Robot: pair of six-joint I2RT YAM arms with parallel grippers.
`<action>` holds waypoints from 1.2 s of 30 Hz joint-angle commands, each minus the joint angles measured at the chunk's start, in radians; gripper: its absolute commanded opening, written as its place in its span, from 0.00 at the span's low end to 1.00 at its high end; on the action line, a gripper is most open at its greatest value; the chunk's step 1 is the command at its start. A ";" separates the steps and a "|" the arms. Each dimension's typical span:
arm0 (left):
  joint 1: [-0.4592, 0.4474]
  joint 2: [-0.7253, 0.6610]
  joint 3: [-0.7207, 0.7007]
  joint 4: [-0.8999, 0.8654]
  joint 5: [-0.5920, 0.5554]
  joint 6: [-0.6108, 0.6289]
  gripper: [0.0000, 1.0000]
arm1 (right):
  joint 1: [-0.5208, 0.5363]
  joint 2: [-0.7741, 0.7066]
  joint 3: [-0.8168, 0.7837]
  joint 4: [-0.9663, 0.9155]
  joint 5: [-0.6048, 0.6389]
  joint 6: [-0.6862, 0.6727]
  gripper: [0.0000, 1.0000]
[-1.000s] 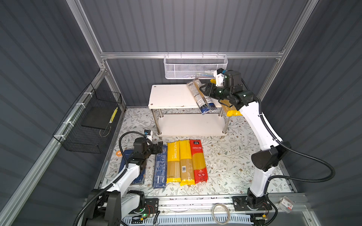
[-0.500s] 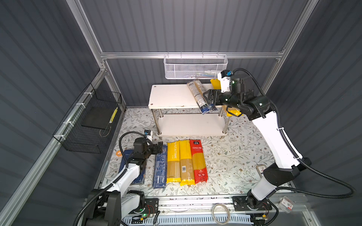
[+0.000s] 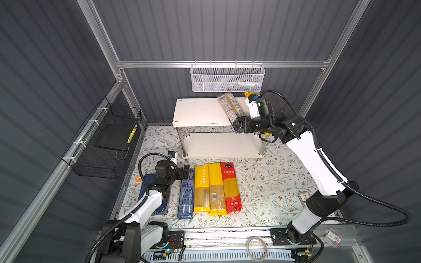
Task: Arrange pasta packages on shelves
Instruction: Rotate the pasta bag at the shelf.
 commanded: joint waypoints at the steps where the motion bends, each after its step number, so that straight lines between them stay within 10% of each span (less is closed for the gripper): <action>1: -0.005 -0.010 0.021 -0.009 0.000 0.017 0.99 | 0.010 -0.011 -0.007 -0.019 0.019 -0.011 0.92; 26: -0.005 -0.009 0.022 -0.011 -0.006 0.016 0.99 | 0.067 -0.045 -0.038 0.056 -0.126 -0.056 0.95; 36: -0.005 -0.010 0.021 -0.011 -0.009 0.013 0.99 | 0.121 -0.326 -0.401 0.313 -0.122 -0.156 0.98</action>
